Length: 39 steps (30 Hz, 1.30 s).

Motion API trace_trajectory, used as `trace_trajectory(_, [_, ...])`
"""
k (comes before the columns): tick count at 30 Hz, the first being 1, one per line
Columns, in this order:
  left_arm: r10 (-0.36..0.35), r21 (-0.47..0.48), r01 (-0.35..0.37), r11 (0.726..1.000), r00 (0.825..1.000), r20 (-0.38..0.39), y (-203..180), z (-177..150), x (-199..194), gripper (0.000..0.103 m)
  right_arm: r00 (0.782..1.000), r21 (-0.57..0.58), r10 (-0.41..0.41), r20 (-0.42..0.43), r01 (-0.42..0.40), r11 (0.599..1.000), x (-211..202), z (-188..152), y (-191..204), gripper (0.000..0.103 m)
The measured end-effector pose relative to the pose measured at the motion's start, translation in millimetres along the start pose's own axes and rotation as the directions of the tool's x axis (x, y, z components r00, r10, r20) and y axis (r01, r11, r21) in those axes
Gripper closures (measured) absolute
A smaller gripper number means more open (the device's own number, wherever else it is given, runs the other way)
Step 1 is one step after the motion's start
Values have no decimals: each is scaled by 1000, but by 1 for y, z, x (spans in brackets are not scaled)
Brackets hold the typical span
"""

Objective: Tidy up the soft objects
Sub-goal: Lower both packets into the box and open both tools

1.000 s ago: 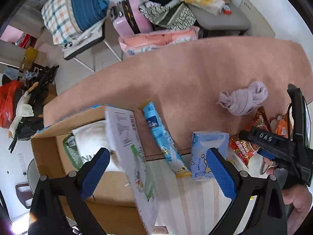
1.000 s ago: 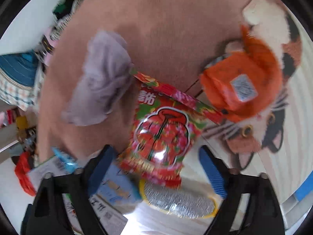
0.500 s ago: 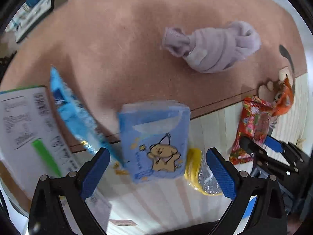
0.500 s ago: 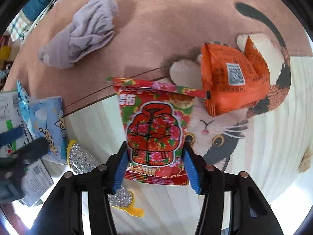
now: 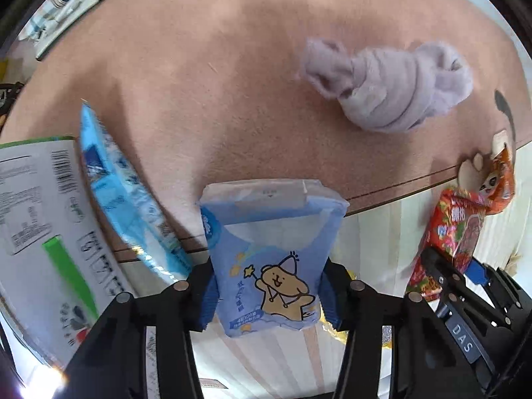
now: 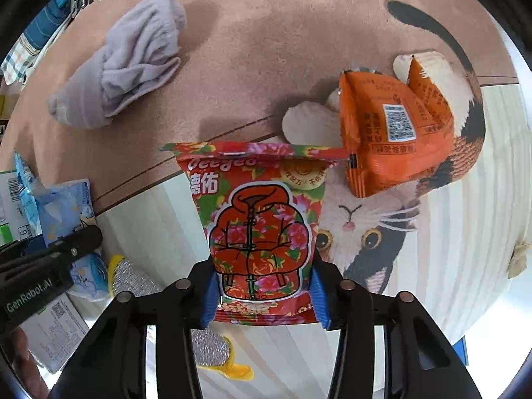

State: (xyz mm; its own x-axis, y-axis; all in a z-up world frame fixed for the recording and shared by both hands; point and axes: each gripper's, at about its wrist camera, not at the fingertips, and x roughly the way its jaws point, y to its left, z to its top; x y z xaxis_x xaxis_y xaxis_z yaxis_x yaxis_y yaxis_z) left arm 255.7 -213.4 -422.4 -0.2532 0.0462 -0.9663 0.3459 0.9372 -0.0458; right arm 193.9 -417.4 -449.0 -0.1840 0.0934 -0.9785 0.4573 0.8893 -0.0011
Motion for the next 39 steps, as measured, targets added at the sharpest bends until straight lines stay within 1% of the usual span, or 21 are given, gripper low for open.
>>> trace_trajectory(2, [-23, 2, 23, 1000, 999, 34, 4, -7, -16, 57, 1000, 1, 13, 21, -13, 1000, -13, -7, 10, 57])
trace_trajectory(5, [-61, 7, 61, 998, 992, 107, 15, -24, -51, 57, 996, -15, 44, 77, -43, 999, -43, -19, 19, 57])
trace_trajectory(7, [-79, 8, 78, 997, 981, 175, 28, -42, -80, 57, 991, -42, 65, 113, -61, 997, -64, -28, 29, 57])
trace_trajectory(8, [-88, 6, 88, 996, 973, 211, 38, -54, -95, 57, 988, -59, 80, 133, -73, 996, -75, -34, 36, 57])
trace_trajectory(9, [-91, 1, 94, 996, 968, 236, 44, -62, -107, 57, 984, -77, 97, 151, -86, 993, -86, -41, 43, 57])
trace_trajectory(11, [-101, -20, 112, 994, 951, 292, 71, -82, -134, 57, 975, -118, 136, 178, -116, 986, -107, -57, 57, 57])
trace_trajectory(12, [-109, -30, 124, 992, 945, 308, 81, -86, -146, 57, 970, -139, 152, 190, -127, 982, -117, -71, 76, 57])
trace_trajectory(14, [-117, -61, 146, 987, 933, 341, 114, -108, -165, 57, 960, -189, 191, 205, -153, 970, -138, -94, 99, 57])
trace_trajectory(16, [-109, -86, 150, 985, 924, 366, 147, -127, -179, 57, 950, -237, 236, 205, -186, 954, -152, -121, 135, 57])
trace_trajectory(17, [-99, -98, 146, 984, 922, 375, 159, -131, -180, 57, 944, -267, 259, 202, -202, 942, -160, -133, 154, 57])
trace_trajectory(18, [-79, -111, 130, 985, 921, 380, 180, -141, -184, 57, 940, -294, 275, 199, -211, 932, -168, -144, 175, 57])
trace_trajectory(19, [-66, -121, 121, 985, 922, 382, 194, -144, -185, 57, 937, -317, 290, 196, -219, 923, -167, -158, 193, 57])
trace_trajectory(20, [-50, -136, 109, 985, 923, 382, 206, -155, -185, 57, 935, -350, 301, 189, -222, 910, -169, -169, 216, 57])
trace_trajectory(22, [-6, -172, 75, 982, 928, 372, 241, -163, -179, 57, 936, -384, 303, 178, -217, 897, -168, -181, 251, 57])
trace_trajectory(24, [15, -196, 56, 979, 938, 346, 269, -161, -168, 57, 945, -411, 287, 158, -201, 889, -155, -189, 281, 57])
trace_trajectory(27, [29, -228, 41, 973, 955, 295, 311, -149, -139, 57, 963, -411, 241, 120, -173, 895, -128, -196, 316, 57])
trace_trajectory(29, [31, -239, 36, 970, 963, 269, 327, -137, -121, 57, 974, -402, 204, 94, -150, 903, -105, -195, 334, 57])
trace_trajectory(31, [16, -245, 44, 969, 971, 238, 341, -123, -103, 57, 983, -391, 170, 73, -129, 911, -84, -195, 344, 57])
trace_trajectory(34, [7, -234, 40, 971, 981, 193, 354, -106, -81, 57, 991, -374, 127, 48, -100, 922, -57, -186, 348, 57])
trace_trajectory(36, [9, -230, 33, 973, 984, 177, 364, -100, -73, 57, 994, -365, 107, 35, -87, 927, -46, -184, 351, 57])
trace_trajectory(39, [19, -218, 14, 976, 989, 147, 368, -88, -59, 57, 996, -357, 86, 27, -71, 931, -36, -186, 355, 57])
